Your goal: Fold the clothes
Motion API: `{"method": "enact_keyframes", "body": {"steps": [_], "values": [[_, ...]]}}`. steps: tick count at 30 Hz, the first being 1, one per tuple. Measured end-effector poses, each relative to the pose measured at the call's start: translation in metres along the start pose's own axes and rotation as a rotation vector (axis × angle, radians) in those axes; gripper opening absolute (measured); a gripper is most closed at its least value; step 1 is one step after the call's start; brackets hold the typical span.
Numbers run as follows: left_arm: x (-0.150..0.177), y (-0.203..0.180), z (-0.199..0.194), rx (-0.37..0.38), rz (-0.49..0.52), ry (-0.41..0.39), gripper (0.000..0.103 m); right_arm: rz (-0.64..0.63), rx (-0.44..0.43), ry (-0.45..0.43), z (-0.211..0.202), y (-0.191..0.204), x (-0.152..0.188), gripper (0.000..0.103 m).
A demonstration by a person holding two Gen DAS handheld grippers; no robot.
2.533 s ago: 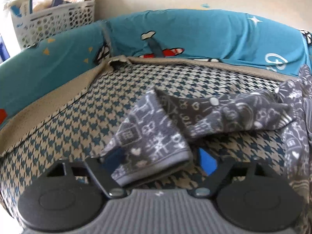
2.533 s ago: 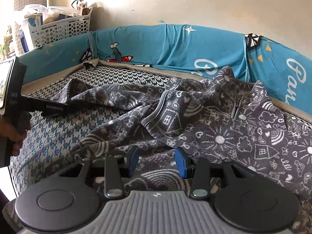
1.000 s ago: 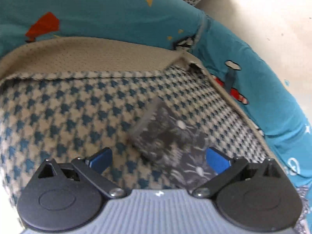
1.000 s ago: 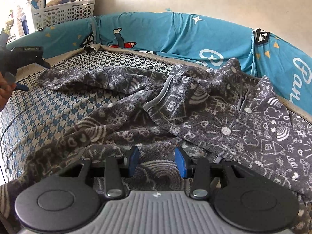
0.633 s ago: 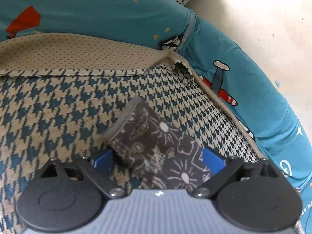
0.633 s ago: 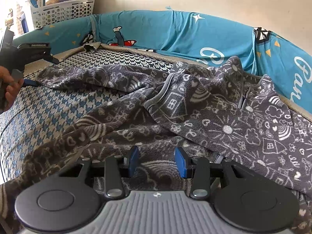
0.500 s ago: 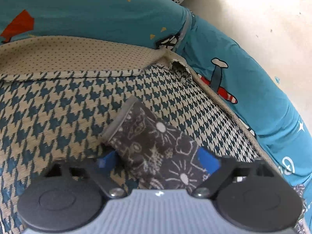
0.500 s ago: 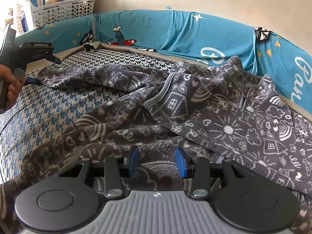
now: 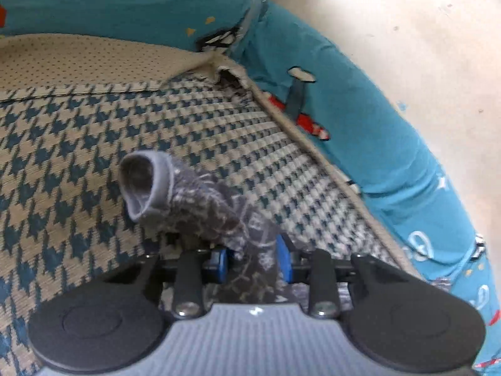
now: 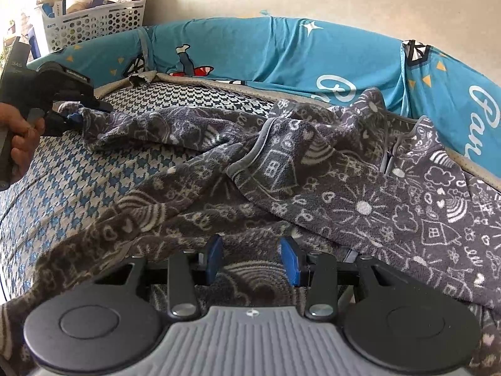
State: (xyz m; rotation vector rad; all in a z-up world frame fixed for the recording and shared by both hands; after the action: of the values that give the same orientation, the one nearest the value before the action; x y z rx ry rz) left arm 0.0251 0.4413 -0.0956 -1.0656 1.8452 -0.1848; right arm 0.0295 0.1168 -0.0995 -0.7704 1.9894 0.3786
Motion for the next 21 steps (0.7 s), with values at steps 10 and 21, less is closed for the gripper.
{"method": "enact_keyframes", "body": {"steps": [10,21], "values": [[-0.001,0.015,0.002,-0.049,-0.017,-0.009,0.027,0.011,0.002,0.007,0.002,0.000,0.001,0.041],[0.009,-0.045,-0.006,0.181,-0.022,0.008,0.010,0.031,0.044,0.062,0.007,-0.009,0.007,0.045]]}}
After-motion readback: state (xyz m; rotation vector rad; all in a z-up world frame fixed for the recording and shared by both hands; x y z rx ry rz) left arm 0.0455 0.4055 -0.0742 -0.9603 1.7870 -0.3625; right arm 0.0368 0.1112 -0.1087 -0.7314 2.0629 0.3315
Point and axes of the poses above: each gripper's, at about its wrist camera, not at the fingertips, and z roughly the way its jaws point, y to its left, x to its underside, the point moved 10 cm from there along z, roughly the way its jaws point, and after that the axes turned 9 degrees about -y, right-handed, at the moved point
